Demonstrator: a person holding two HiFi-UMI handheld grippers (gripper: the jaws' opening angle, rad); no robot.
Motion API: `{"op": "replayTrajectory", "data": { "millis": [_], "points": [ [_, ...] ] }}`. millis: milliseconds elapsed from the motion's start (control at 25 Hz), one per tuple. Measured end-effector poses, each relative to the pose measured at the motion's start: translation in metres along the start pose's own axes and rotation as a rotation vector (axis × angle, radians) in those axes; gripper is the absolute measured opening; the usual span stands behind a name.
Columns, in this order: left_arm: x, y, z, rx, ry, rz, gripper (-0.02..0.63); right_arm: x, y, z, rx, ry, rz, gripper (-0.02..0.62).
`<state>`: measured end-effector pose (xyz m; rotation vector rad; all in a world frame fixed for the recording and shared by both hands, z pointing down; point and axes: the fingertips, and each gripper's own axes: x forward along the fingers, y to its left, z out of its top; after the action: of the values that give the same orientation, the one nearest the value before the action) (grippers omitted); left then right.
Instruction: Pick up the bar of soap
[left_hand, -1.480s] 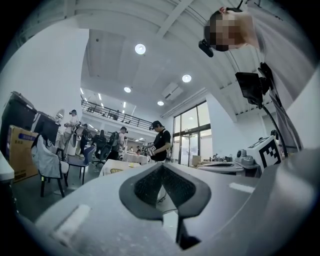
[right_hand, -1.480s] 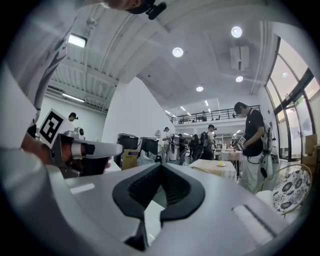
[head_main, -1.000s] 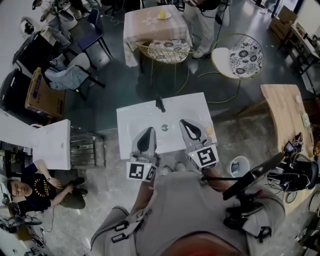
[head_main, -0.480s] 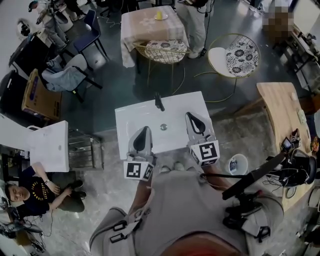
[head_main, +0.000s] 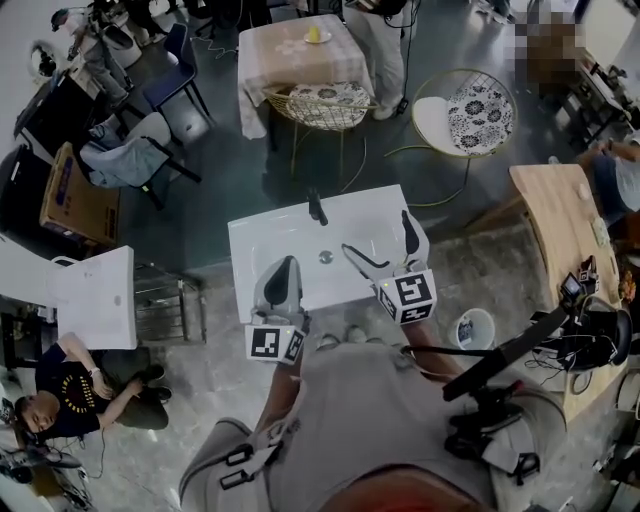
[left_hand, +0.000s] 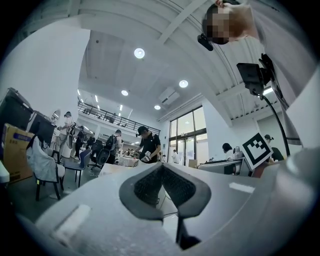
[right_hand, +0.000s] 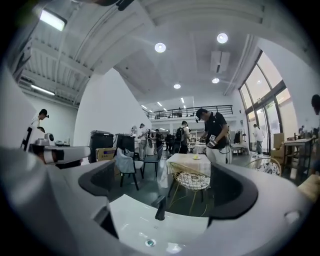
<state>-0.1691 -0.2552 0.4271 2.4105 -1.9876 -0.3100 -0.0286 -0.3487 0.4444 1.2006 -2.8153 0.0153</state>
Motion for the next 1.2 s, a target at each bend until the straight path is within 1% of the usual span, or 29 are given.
{"op": "replayTrajectory", "data": {
  "millis": [80,280,360,400,480,560,640,760,840,920,1000,1200],
  "points": [
    [-0.001,0.002,0.000,-0.007,-0.002,0.004,-0.008,0.000,-0.005,-0.001,-0.035,0.011,-0.011,0.588],
    [-0.006,0.004,-0.005,-0.014,0.000,0.004,-0.008,-0.002,-0.026,-0.001,-0.168,0.039,-0.048,0.584],
    [-0.007,0.003,-0.008,-0.018,0.005,0.006,-0.008,-0.004,-0.034,-0.001,-0.252,0.054,-0.050,0.584],
    [-0.007,0.003,-0.010,-0.020,0.007,0.008,-0.008,-0.004,-0.037,-0.001,-0.315,0.060,-0.050,0.584],
    [-0.008,0.004,-0.011,-0.023,0.009,0.013,-0.008,-0.005,-0.044,-0.003,-0.472,0.080,-0.057,0.584],
    [-0.010,0.004,-0.012,-0.027,0.010,0.015,-0.008,-0.006,-0.052,-0.011,-0.651,0.112,-0.073,0.584],
    [-0.012,0.006,-0.012,-0.032,0.010,0.021,-0.008,-0.005,-0.060,-0.024,-0.847,0.160,-0.060,0.584],
    [-0.015,0.013,-0.011,-0.038,-0.001,0.040,-0.008,0.004,-0.079,-0.064,-1.100,0.248,0.026,0.584],
    [-0.020,0.016,-0.011,-0.040,-0.006,0.054,-0.008,0.006,-0.095,-0.098,-1.207,0.302,0.101,0.584],
    [-0.027,0.019,-0.017,-0.049,0.000,0.073,-0.008,0.003,-0.103,-0.131,-1.250,0.373,0.176,0.584],
    [-0.033,0.023,-0.022,-0.062,0.012,0.096,-0.008,-0.002,-0.113,-0.168,-1.262,0.455,0.249,0.586],
    [-0.039,0.033,-0.024,-0.065,0.031,0.132,-0.008,-0.005,-0.134,-0.256,-1.230,0.639,0.366,0.586]
  ]
}}
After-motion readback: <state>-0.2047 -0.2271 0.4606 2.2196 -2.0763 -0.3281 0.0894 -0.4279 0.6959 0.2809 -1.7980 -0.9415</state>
